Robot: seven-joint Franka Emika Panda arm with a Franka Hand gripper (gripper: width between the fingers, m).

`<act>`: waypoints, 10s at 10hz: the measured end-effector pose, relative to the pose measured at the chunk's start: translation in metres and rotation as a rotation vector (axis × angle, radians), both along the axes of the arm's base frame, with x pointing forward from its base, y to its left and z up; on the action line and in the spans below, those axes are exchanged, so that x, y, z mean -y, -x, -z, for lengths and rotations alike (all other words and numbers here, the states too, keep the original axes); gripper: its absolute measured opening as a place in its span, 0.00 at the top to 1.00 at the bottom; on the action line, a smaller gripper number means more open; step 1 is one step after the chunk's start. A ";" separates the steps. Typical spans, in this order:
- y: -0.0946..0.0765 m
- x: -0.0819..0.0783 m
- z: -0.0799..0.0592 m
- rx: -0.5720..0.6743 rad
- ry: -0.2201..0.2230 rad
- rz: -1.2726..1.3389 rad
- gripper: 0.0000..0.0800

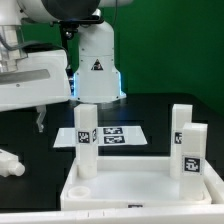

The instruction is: Assemble desk

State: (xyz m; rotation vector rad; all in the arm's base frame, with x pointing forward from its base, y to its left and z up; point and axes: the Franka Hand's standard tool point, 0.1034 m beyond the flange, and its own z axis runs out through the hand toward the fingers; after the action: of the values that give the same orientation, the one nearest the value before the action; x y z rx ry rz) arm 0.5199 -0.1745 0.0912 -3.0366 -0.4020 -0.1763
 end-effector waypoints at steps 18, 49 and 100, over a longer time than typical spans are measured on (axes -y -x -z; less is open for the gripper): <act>0.081 0.035 0.076 -0.174 0.131 -0.552 0.31; 0.111 -0.002 0.032 -0.222 0.050 -1.823 0.19; 0.096 0.013 0.085 -1.119 -0.136 0.603 0.64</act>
Offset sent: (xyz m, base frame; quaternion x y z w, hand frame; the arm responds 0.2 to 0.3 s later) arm -0.0213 0.0107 -0.0158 0.0508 -0.0773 -0.1311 0.9870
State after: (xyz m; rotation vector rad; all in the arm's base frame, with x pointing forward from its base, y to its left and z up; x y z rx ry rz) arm 0.4237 -0.1874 0.0063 -2.4738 0.5650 1.3013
